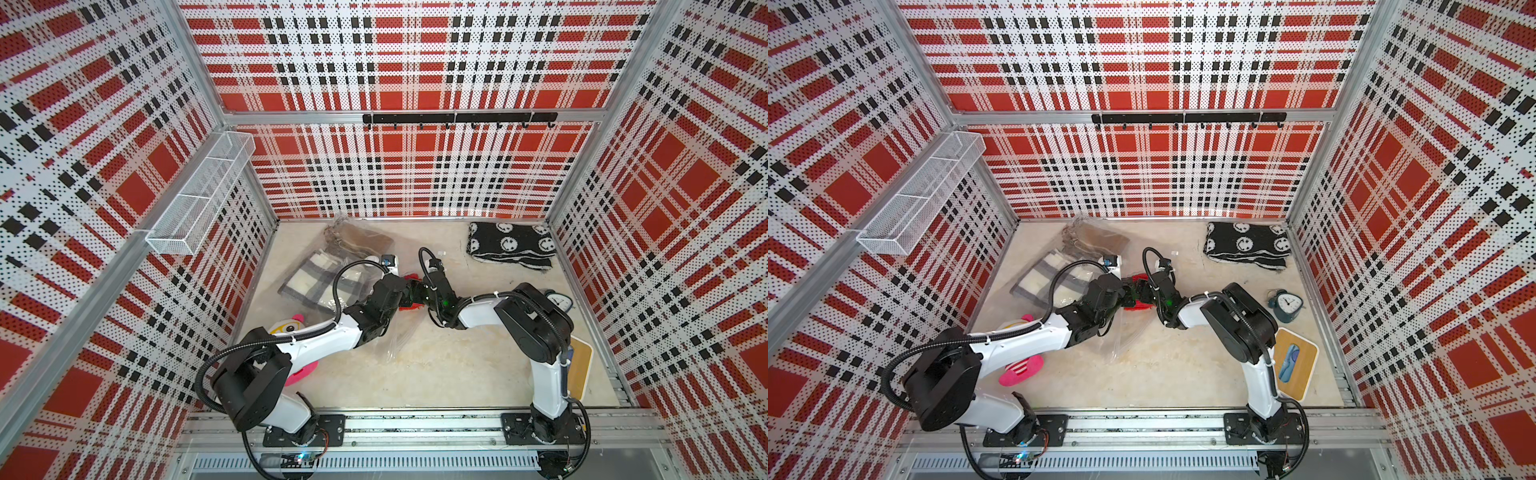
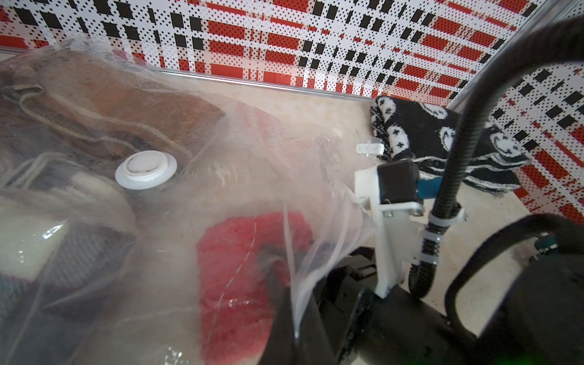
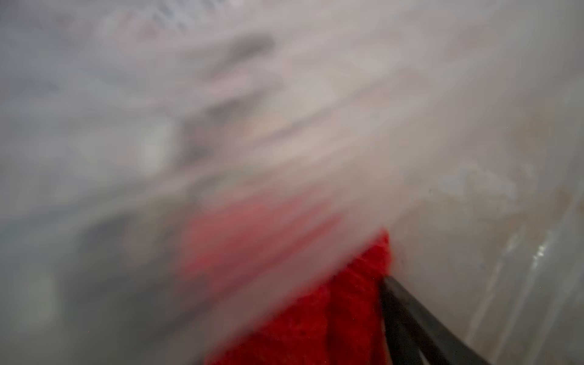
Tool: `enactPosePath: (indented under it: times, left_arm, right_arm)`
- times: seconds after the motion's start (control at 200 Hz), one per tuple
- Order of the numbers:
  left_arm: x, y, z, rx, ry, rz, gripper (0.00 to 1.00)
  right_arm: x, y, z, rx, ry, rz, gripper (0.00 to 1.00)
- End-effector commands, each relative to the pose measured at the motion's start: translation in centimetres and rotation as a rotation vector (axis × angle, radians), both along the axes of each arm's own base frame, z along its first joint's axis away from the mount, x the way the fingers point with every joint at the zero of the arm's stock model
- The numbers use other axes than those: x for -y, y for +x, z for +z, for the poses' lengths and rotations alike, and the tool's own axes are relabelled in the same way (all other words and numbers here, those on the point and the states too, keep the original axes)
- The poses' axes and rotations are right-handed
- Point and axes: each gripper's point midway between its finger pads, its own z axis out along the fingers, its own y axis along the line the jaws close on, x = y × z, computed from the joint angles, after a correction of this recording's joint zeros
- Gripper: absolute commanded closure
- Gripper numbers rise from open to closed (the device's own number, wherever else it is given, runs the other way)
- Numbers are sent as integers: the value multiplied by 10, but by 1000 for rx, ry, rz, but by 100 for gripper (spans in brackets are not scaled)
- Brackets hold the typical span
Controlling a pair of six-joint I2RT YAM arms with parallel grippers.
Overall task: Take the scarf out of the vacuum bag
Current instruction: Take out the scarf from the vacuum bag.
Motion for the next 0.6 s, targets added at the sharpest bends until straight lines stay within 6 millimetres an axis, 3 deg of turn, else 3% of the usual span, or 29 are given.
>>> enactPosePath:
  times: [0.0, 0.14, 0.381, 0.476, 0.591]
  left_arm:
    - [2, 3, 16, 30, -22, 5, 100]
    - [1, 2, 16, 30, -20, 6, 100]
    - [0, 2, 18, 34, -20, 4, 100]
    - [0, 3, 17, 33, -11, 7, 100]
    - [-1, 3, 14, 26, -9, 6, 100]
  right_arm:
    - [3, 5, -15, -33, -56, -20, 16]
    - [10, 5, -21, -38, -78, -48, 16]
    - [19, -1, -9, -15, -99, -64, 14]
    - [9, -1, -19, -38, -92, -26, 18]
    - [-2, 0, -22, -45, -64, 11, 31]
